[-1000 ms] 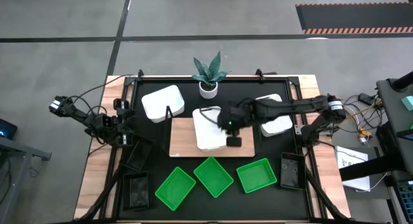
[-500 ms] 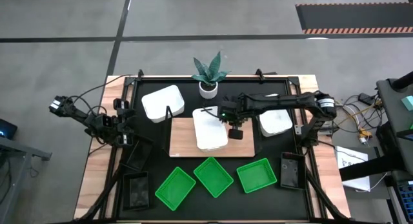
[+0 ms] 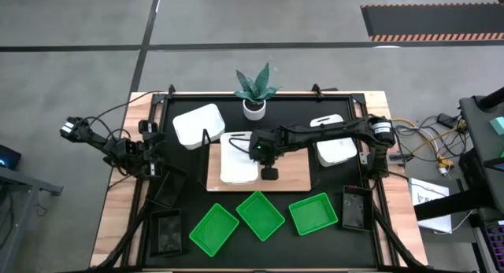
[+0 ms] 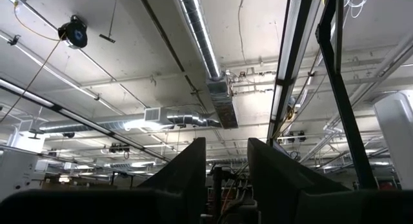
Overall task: Stack baskets on shelf by color
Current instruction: Put the middle white bin on the shelf, then put the bottom left black bin on the shelf
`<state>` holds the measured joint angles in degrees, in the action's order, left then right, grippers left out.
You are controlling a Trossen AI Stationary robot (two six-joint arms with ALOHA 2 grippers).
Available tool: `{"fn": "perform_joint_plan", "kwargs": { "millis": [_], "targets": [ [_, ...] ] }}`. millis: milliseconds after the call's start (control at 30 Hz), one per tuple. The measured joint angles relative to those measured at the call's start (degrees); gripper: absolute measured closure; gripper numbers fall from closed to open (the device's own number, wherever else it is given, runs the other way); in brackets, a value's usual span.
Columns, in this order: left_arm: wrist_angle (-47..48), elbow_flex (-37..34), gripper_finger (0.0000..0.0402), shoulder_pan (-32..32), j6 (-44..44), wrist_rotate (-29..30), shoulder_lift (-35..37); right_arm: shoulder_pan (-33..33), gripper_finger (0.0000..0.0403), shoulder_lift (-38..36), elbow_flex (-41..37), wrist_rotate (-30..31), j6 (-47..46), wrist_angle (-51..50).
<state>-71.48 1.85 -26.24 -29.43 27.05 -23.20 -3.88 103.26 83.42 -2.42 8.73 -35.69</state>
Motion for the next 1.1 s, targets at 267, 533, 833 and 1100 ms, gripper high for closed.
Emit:
{"fn": "perform_joint_plan", "kwargs": {
  "millis": [267, 533, 833, 1100],
  "targets": [
    [0.0, 0.0, 0.0302, 0.0, 0.0, 0.0, 0.0, 0.0, 0.0394, 0.5, 0.3, 2.5, 1.9, 6.1],
    [0.0, 0.0, 0.0302, 0.0, 0.0, 0.0, 0.0, 0.6, 0.0394, 0.5, 0.3, -2.6, 1.8, 11.4],
    [0.0, 0.0, 0.0302, 0.0, 0.0, 0.0, 0.0, 1.0, 0.0394, 0.5, 0.3, -5.5, 1.8, 14.5],
    [0.0, 0.0, 0.0302, 0.0, 0.0, 0.0, -0.1, 1.3, 0.0394, -1.8, 0.3, -2.3, 1.8, 7.7]
  ]
}}
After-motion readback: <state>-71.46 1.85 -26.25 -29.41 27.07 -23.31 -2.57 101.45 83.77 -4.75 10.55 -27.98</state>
